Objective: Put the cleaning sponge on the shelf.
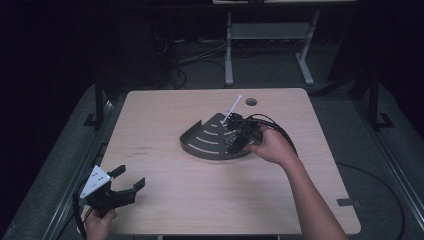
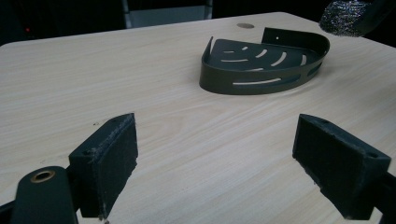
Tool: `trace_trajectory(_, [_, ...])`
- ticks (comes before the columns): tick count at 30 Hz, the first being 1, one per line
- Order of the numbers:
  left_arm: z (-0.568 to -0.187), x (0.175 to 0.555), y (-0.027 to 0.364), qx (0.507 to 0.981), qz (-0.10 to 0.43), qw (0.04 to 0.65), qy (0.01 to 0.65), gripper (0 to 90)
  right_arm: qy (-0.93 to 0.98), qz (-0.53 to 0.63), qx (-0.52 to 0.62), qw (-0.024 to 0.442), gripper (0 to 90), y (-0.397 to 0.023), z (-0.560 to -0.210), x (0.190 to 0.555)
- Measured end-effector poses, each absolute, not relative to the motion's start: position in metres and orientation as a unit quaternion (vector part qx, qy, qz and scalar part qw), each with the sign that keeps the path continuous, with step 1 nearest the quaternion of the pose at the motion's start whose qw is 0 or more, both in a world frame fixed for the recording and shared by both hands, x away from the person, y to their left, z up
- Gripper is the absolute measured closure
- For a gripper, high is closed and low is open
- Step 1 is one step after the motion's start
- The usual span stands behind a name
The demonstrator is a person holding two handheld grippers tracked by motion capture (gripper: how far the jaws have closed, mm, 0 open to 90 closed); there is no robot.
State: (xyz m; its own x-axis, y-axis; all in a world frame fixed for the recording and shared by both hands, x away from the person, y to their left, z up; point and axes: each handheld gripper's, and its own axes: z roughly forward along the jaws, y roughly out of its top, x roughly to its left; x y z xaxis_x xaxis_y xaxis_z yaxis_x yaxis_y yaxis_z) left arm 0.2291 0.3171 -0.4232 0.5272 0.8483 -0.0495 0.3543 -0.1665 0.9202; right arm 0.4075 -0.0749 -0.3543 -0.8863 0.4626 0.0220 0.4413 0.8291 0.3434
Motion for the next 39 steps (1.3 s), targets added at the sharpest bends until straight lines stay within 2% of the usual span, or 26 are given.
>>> trace_trajectory(26, [-0.424, 0.23, 0.316, 0.723, 0.249, 0.494, 0.414, 13.3, 0.952, 0.169, 0.256, 0.018, 32.1, -0.059, -0.362, 0.438])
trace_trajectory(39, [-0.423, 0.23, 0.317, 0.722, 0.249, 0.495, 0.415, 13.3, 0.948, 0.155, 0.277, 0.029, 31.7, -0.054, -0.381, 0.454])
